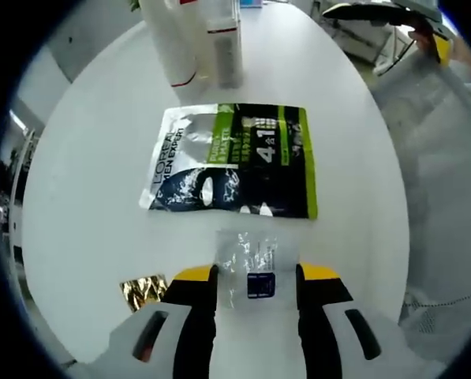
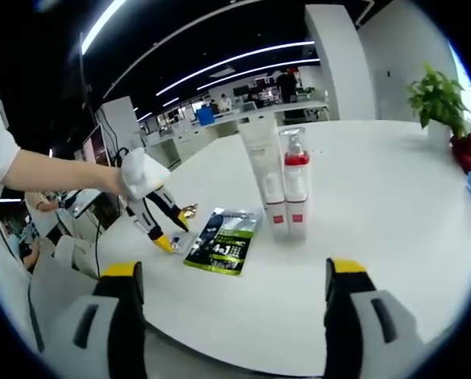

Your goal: Arrange the skincare products in the storage area until every visible bottle or jar stands upright without overlapping.

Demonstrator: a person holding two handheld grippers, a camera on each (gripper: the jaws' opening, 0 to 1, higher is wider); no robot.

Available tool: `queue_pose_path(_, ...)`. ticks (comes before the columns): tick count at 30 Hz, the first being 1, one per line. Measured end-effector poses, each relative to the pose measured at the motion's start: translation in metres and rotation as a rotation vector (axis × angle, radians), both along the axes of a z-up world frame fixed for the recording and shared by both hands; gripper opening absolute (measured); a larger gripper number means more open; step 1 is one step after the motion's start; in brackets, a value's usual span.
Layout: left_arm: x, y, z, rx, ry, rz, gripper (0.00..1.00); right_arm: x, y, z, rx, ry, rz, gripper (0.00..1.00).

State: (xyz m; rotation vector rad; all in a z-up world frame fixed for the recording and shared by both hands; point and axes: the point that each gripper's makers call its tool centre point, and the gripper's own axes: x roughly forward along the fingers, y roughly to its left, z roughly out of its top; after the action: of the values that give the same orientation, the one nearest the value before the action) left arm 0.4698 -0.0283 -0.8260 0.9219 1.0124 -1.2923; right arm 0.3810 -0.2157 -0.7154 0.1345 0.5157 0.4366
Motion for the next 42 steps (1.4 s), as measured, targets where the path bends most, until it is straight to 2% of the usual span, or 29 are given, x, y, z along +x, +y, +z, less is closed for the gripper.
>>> queue_pose_path(4,0.000,0.000,0.000,-0.002,-0.003,0.003,0.39,0.000,0.000,0.000,-0.001,0.000,0.000,0.96)
queue_pose_path(8,0.001,0.002,0.000,0.005,-0.021,0.003,0.49,0.000,0.000,0.000,-0.001,0.001,0.001,0.96)
queue_pose_path(13,0.002,0.003,0.003,-0.007,-0.032,0.024,0.50,0.000,0.001,0.000,-0.003,-0.001,0.005,0.96)
queue_pose_path(19,-0.001,0.005,0.009,-0.039,-0.031,0.091,0.56,0.000,0.001,0.000,-0.007,-0.004,0.010,0.96)
queue_pose_path(23,-0.005,0.010,0.011,-0.036,-0.043,0.114,0.61,-0.001,0.002,0.001,-0.010,-0.006,0.015,0.96)
queue_pose_path(38,-0.026,0.020,0.027,-0.171,-0.023,0.327,0.69,-0.002,0.005,0.001,-0.010,-0.006,0.033,0.95)
queue_pose_path(41,-0.032,0.020,0.032,-0.224,-0.011,0.399,0.73,-0.002,0.006,0.001,-0.012,-0.007,0.036,0.95)
queue_pose_path(42,-0.034,0.023,0.032,-0.221,-0.015,0.398,0.74,-0.002,0.006,0.001,-0.012,-0.007,0.037,0.95)
